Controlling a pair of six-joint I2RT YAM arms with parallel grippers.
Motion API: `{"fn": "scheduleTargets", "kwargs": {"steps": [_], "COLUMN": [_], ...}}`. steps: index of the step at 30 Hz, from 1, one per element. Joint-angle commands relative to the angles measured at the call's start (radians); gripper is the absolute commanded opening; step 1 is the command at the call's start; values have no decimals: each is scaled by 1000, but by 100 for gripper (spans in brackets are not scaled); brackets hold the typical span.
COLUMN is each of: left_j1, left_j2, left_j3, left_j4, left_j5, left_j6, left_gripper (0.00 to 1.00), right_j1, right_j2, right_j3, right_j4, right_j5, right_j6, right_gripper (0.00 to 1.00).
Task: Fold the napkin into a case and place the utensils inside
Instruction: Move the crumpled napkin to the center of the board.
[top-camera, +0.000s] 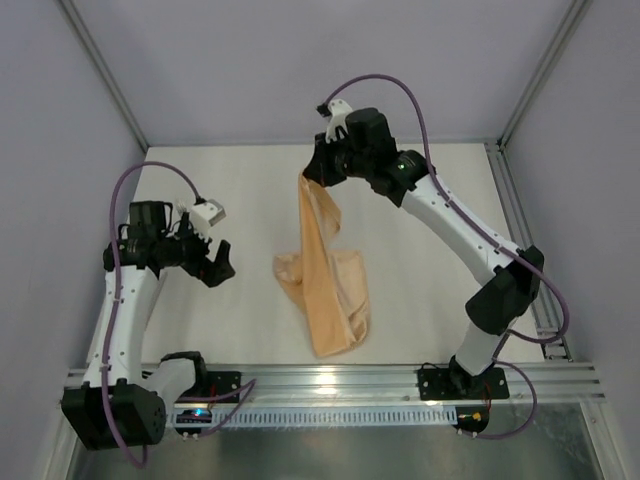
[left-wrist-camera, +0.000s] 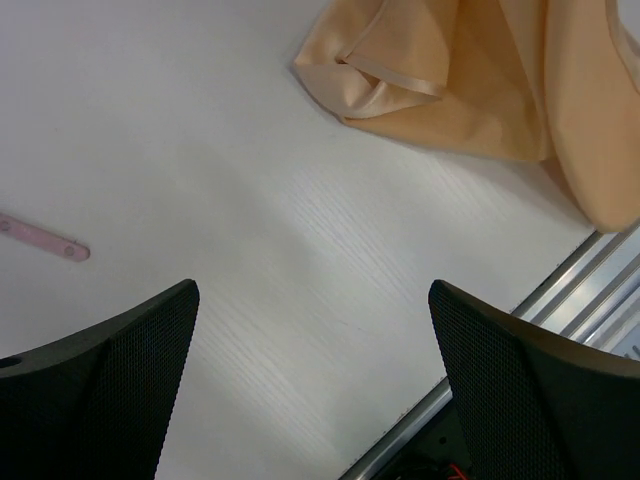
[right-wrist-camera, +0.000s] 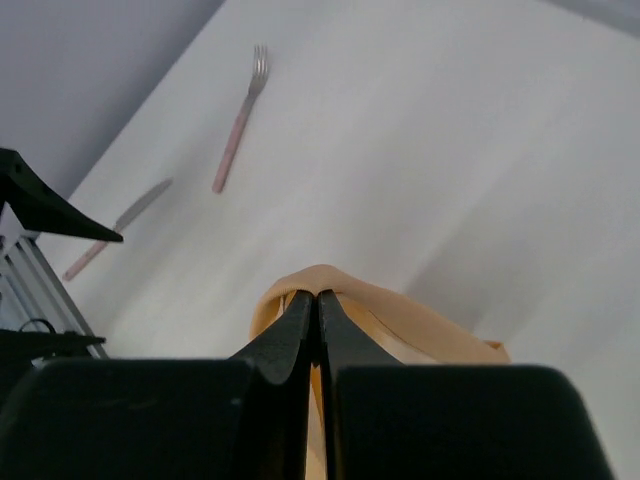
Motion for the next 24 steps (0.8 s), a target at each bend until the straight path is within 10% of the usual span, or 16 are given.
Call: {"fn": "scheduleTargets", "kwargs": {"steps": [1,7,24], "left_j1": [-5,-5,-88], "left_j2": [52,94,239], "left_j3": [114,217,205], "left_j4": [88,100,189], "left_j5": [44,56,-5], "left_j6": [-77,-123,-169], "left_gripper": [99,99,99], "right_j1": [-26,-48,-50], "right_j2": [57,124,-261], "right_j3": [307,643,19], "right_j4": [57,26,162], "right_j5": [27,105,-64], "right_j6": [27,56,-7], "right_gripper": [3,3,3]}}
